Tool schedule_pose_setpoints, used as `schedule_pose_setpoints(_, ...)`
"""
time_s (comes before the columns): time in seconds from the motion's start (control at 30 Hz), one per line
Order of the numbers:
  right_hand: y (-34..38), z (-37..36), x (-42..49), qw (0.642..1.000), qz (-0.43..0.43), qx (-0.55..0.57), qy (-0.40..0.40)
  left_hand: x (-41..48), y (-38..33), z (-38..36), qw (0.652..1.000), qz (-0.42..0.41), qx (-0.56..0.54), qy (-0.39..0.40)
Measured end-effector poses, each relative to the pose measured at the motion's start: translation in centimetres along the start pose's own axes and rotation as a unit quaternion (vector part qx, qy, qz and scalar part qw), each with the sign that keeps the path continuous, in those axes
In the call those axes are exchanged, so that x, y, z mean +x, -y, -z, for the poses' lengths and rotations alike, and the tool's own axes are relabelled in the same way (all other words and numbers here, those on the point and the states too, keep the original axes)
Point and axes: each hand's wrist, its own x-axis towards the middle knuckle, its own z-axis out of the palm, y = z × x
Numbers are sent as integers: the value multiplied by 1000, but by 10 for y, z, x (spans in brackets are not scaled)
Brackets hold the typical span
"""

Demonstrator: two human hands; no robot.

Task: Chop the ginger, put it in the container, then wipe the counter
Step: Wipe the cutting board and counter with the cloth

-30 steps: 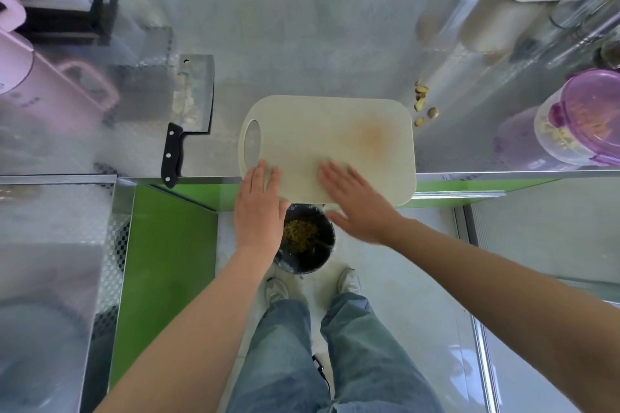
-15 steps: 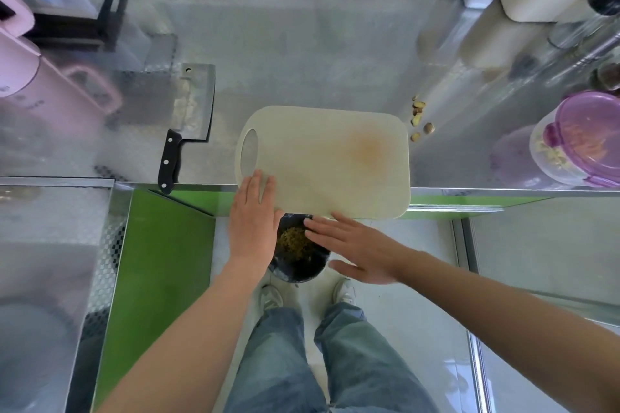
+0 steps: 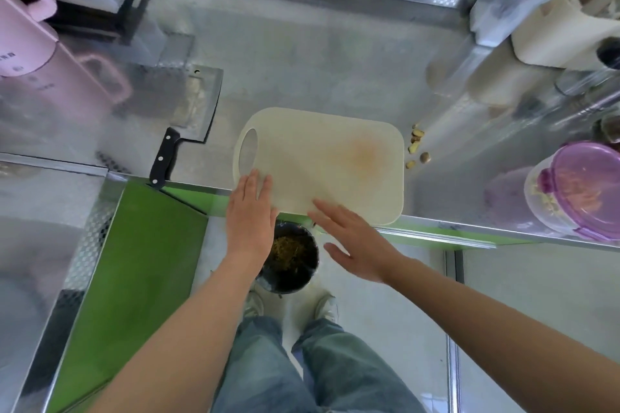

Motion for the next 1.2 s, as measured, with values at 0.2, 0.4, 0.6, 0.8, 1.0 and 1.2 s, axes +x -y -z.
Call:
schedule_pose_setpoints(0.2,-21,13,9,997,-36,-67,24,-9,-14,0,1000,-16,2,12)
schedule_pose_setpoints(0.4,-27,28,16,997,-49,33,-50,-26,-39,2,992,-47,-114,-22)
schedule_pose_setpoints(0.6,-19,55,50,995,-101,21,13,-20,-28,29,988,51,-147,18)
schedule_pose_setpoints(0.8,39,92,134,997,-50,25,59,-4,32,89,974,152,-165,0)
schedule_pose_setpoints(1.0,129,125,244,999,16,18,49,23,130,170,976,181,-112,-47)
schedule_pose_setpoints(1.2,246,171,352,993,106,-45,36,47,238,275,972,196,-62,-113)
